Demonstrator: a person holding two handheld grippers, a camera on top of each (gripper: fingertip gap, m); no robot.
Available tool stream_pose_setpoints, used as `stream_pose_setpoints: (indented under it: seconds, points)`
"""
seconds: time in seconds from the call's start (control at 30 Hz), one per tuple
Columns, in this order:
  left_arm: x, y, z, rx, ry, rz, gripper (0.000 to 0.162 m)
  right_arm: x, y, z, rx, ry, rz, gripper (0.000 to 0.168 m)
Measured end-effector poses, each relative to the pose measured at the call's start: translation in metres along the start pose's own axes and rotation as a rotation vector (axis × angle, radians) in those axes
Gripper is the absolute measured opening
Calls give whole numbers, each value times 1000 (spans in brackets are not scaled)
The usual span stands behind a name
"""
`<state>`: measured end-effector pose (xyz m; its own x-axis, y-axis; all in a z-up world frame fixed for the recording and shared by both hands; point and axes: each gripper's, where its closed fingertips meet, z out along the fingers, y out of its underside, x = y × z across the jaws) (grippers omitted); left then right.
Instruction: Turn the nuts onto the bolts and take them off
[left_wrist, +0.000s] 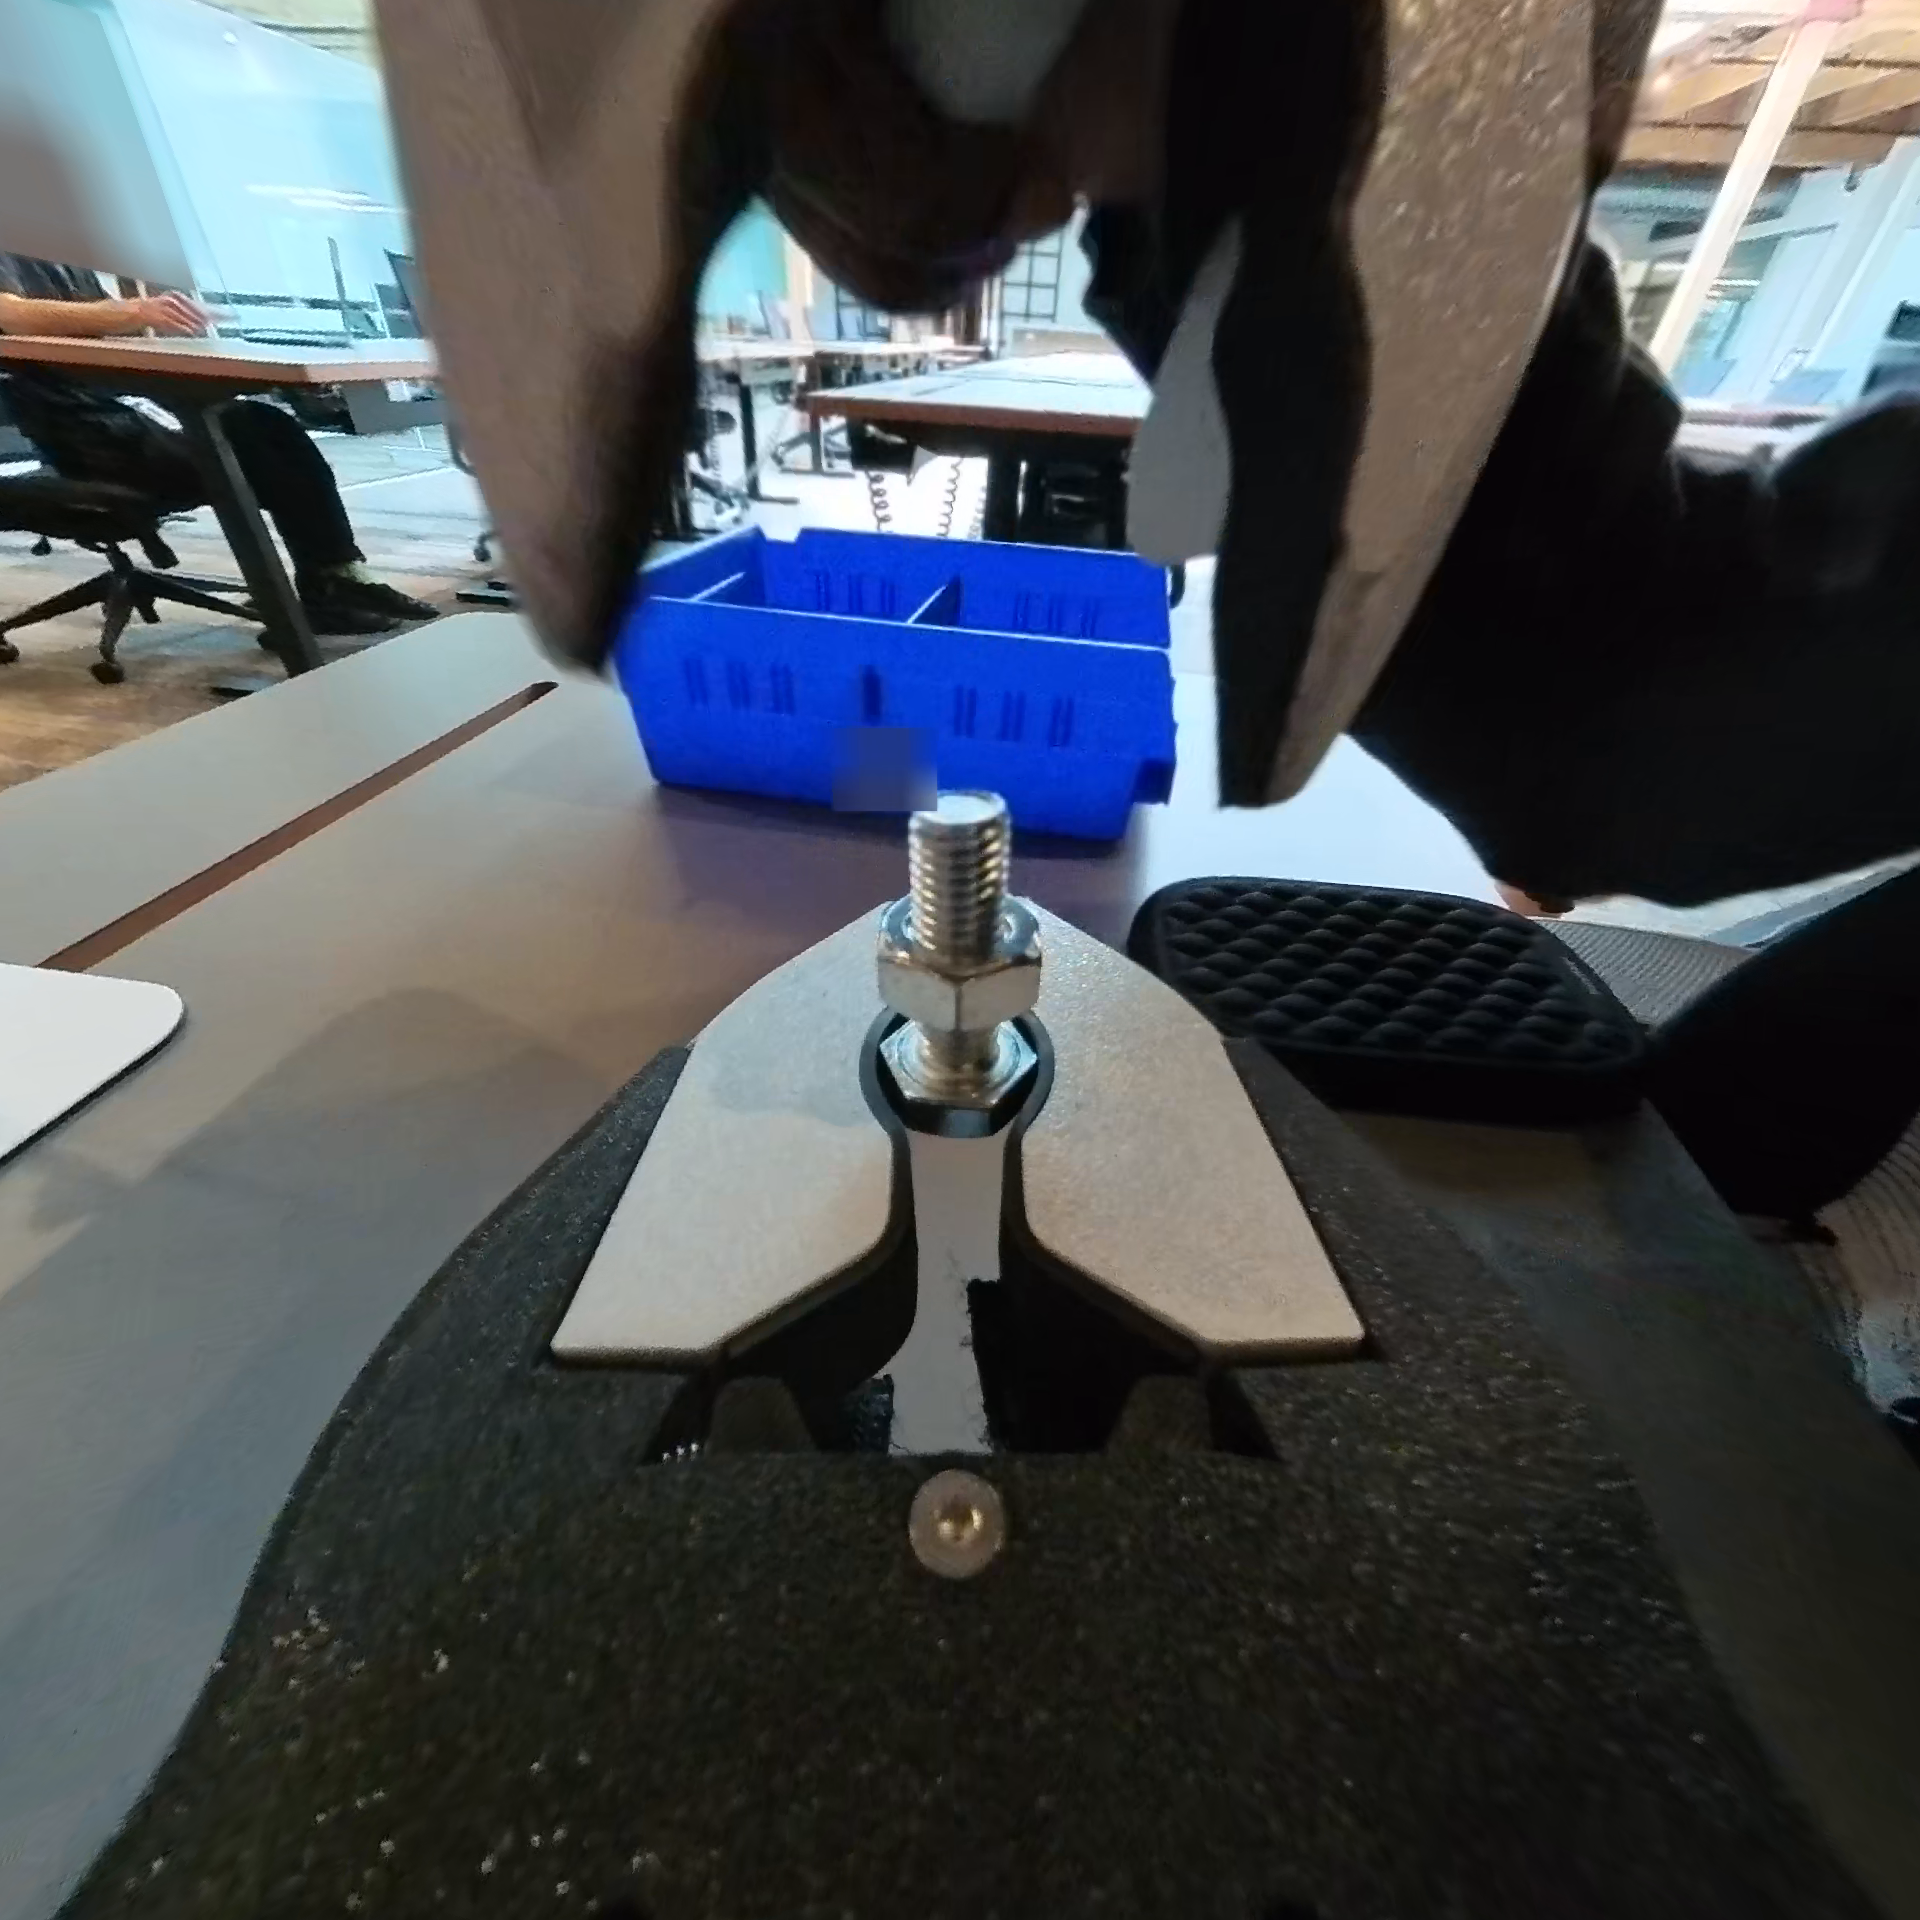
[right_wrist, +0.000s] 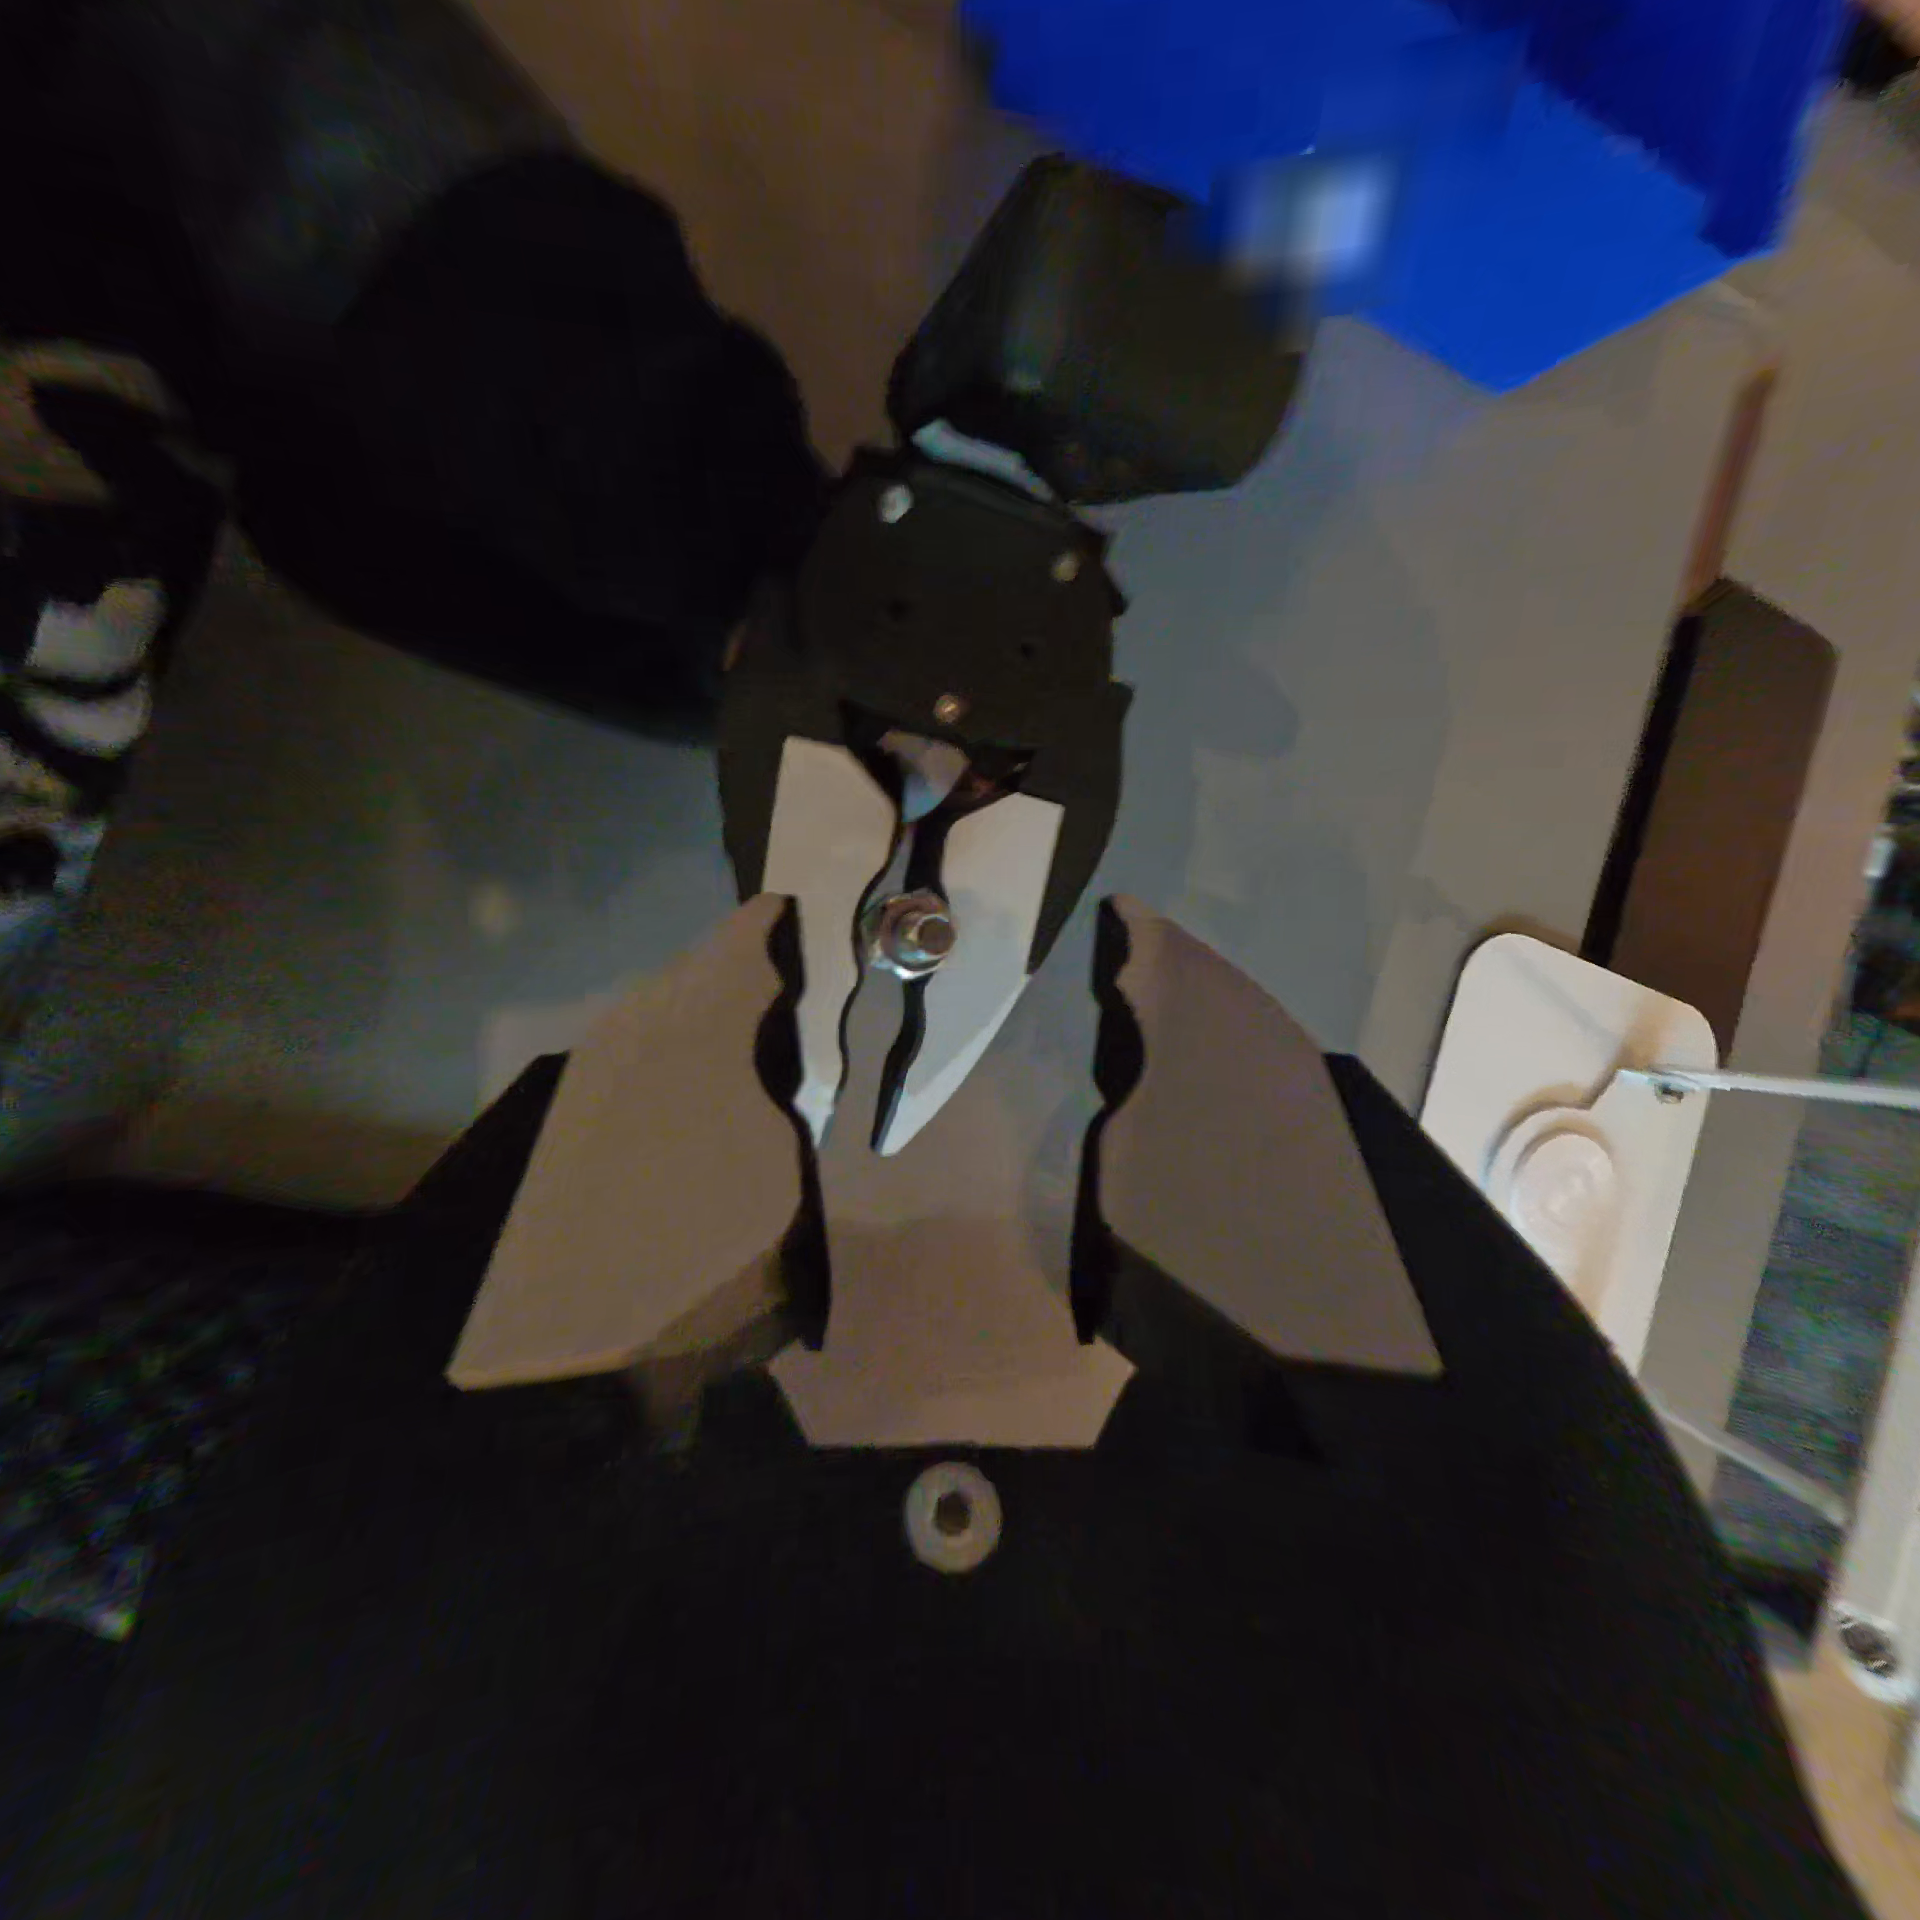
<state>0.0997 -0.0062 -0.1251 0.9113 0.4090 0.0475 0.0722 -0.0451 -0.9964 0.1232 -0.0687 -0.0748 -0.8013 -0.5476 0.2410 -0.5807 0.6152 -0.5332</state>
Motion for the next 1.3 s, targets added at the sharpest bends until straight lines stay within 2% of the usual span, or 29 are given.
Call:
stream_pose_setpoints:
  seconds: [0.1, 0.2, 0.37, 0.5, 0.63, 0.8, 1.1, 1.2, 1.3]
  points:
    - [0, 0, 0, 12, 2, -11, 13, 4, -4, -4, 213, 105, 135, 71]
    - [0, -1, 0, 23, 9, -11, 12, 2, -1, -2, 433, 172, 242, 76]
    - [3, -5, -3, 48, 40, -20, 13, -2, 19, 4, 661, 209, 329, 70]
    - [5, -6, -2, 57, 60, -30, 11, -3, 15, -5, 854, 179, 368, 61]
    - [6, -3, 1, 38, 60, -15, 11, 0, 16, -4, 857, 222, 386, 59]
    - [6, -1, 2, 25, 54, -6, 11, -1, 20, 15, 707, 244, 395, 54]
    - [8, -1, 2, 20, 66, -2, 13, -1, 23, 9, 710, 250, 398, 35]
    - [9, -2, 0, 28, 71, 2, 13, 4, 32, -2, 718, 315, 397, 0]
    - [8, -1, 0, 24, 71, 0, 13, 0, 28, -10, 780, 287, 389, 0]
